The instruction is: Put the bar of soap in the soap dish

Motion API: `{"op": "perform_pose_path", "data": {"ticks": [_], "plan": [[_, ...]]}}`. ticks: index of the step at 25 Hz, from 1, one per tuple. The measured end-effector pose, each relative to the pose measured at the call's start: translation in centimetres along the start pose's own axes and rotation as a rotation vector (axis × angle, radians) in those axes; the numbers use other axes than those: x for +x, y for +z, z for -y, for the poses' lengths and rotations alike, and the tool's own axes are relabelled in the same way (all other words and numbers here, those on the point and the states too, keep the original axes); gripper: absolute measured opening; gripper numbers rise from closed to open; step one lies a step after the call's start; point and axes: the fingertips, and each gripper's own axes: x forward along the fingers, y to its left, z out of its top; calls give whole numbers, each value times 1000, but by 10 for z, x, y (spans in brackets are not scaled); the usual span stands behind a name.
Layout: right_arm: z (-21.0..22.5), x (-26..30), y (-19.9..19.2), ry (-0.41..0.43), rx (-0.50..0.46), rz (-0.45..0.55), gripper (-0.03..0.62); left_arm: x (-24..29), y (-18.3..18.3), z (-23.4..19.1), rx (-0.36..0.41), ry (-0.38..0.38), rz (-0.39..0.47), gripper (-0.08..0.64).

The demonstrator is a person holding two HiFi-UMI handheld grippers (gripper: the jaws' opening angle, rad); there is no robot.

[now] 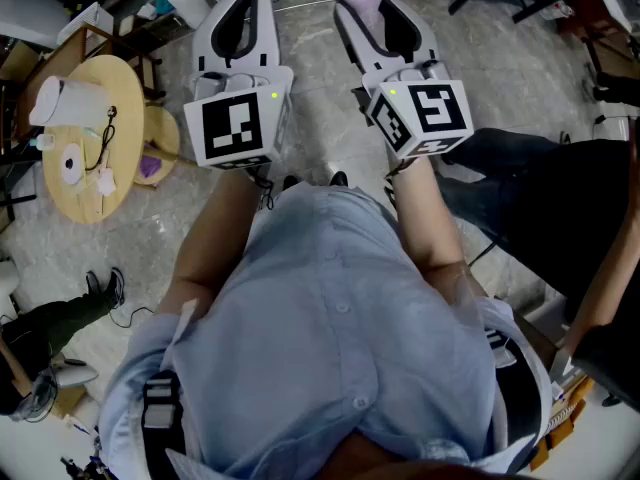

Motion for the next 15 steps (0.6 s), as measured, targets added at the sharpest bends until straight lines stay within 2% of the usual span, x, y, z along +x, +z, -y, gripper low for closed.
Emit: {"op": "perform_pose_path", "data": {"ticks": [15], "plan": [[1, -8, 3, 1, 3, 3, 206, -1, 6, 8, 3, -9, 12, 9]]}}
